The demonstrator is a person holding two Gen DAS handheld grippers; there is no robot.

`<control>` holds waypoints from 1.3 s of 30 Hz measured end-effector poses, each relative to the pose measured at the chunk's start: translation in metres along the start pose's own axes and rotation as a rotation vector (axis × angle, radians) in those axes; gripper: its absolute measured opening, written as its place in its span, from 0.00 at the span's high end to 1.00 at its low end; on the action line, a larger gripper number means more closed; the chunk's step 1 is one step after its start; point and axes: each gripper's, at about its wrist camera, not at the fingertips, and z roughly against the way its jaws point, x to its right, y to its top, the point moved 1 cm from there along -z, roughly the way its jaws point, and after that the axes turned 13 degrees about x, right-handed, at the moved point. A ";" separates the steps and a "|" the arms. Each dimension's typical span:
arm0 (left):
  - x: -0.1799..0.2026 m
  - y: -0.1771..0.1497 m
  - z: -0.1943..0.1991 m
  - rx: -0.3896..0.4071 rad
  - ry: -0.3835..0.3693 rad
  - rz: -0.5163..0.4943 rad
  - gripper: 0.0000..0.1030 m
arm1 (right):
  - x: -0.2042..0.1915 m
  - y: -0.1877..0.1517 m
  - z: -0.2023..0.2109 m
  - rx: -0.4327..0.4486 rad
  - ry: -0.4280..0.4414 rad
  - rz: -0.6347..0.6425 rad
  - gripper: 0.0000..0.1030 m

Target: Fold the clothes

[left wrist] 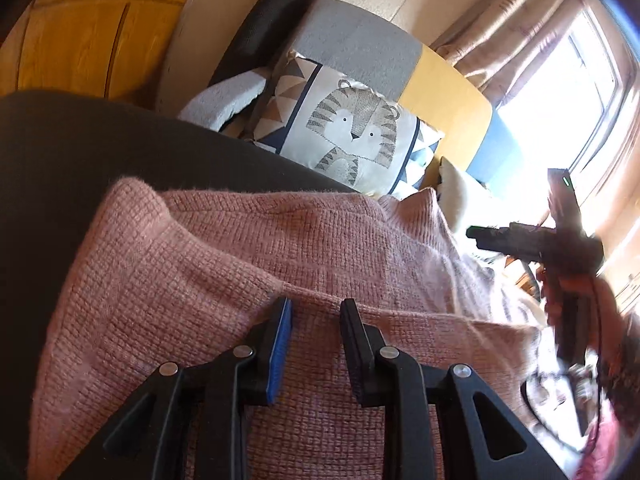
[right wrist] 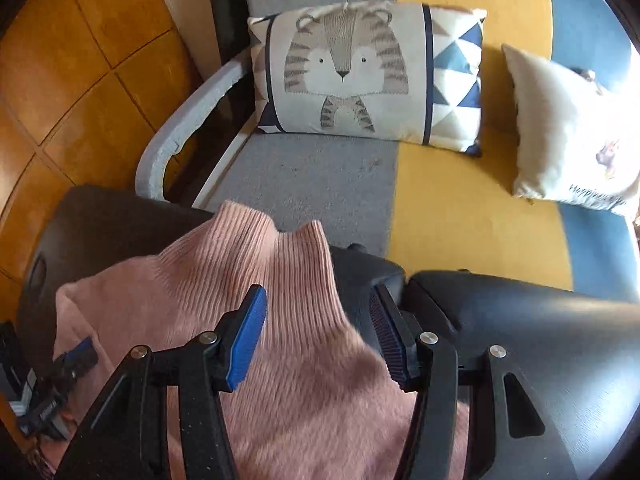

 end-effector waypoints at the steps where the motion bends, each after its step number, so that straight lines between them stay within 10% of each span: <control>1: 0.003 -0.001 0.001 0.005 0.009 -0.016 0.76 | 0.000 0.001 -0.008 -0.011 0.009 -0.011 0.45; 11: -0.006 -0.007 -0.003 0.028 -0.028 0.021 0.76 | -0.008 0.001 -0.048 -0.069 0.033 0.075 0.49; 13: -0.007 -0.008 0.000 0.030 -0.033 0.027 0.76 | -0.014 0.001 -0.047 -0.058 0.045 0.082 0.91; 26: -0.013 -0.007 0.000 0.024 -0.045 0.046 0.76 | -0.067 -0.013 0.079 0.193 0.186 0.163 0.92; 39: -0.003 0.007 0.018 -0.022 -0.019 0.102 0.75 | -0.078 -0.158 0.143 0.163 0.233 0.286 0.95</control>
